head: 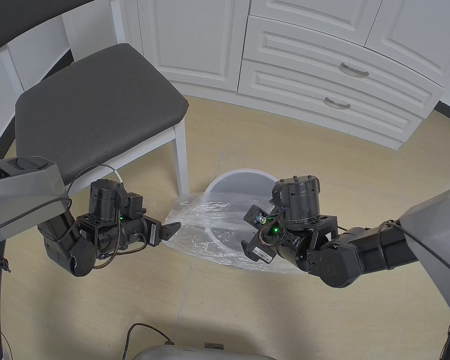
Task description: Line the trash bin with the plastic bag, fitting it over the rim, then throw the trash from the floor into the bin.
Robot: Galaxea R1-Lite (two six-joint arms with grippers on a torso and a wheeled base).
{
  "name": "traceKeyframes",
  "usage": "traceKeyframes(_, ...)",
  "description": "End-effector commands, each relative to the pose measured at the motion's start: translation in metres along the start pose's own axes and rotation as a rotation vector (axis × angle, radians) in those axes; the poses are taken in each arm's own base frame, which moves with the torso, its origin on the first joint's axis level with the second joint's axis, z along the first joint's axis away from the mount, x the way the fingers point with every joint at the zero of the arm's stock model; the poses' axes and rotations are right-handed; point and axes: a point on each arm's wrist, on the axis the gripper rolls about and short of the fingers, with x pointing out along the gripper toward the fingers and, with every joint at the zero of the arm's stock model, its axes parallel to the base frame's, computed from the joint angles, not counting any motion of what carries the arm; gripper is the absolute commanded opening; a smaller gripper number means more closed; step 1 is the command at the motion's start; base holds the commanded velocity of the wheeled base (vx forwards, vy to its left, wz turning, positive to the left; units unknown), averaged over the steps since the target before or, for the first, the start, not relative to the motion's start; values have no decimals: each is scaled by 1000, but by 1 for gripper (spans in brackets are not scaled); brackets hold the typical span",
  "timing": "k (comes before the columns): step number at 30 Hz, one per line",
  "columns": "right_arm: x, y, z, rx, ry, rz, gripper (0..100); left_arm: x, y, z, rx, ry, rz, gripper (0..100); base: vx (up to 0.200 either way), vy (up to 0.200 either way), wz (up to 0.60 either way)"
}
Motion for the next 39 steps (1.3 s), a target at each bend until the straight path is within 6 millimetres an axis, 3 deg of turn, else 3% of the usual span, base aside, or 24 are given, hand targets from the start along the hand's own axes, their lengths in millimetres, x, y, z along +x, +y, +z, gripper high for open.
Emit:
traceKeyframes(1, 34, 16, -6, 4, 25, 14, 100, -1, 1, 3, 0, -9, 3, 100, 0, 0, 0)
traceKeyframes(7, 54, 17, 0, 58, 8, -14, 100, -1, 1, 4, 1, -17, 4, 100, 0, 0, 0)
traceKeyframes(8, 56, 16, 0, 64, 8, -18, 0, -1, 2, 4, 0, -17, 6, 100, 0, 0, 0)
traceKeyframes(13, 57, 12, -1, 76, 8, -27, 0, -2, 3, 7, 0, -26, 8, 100, 0, 0, 0)
traceKeyframes(18, 53, -7, 19, 153, -20, -128, 0, -4, 4, 10, 1, -39, 15, 100, 0, 0, 0)
traceKeyframes(22, 54, -10, 28, 180, -49, -151, 0, -6, 4, 13, 2, -45, 15, 100, 0, 0, 0)
traceKeyframes(32, 104, -4, 44, 296, -148, -295, 0, -6, 4, 18, 8, -94, 19, 100, 0, 0, 0)
traceKeyframes(35, 124, 7, 33, 299, -137, -305, 0, -7, 3, 21, 12, -121, 18, 100, 0, 0, 0)
traceKeyframes(39, 130, 13, 30, 310, -167, -325, 0, -7, 3, 22, 14, -127, 17, 100, 0, 0, 0)
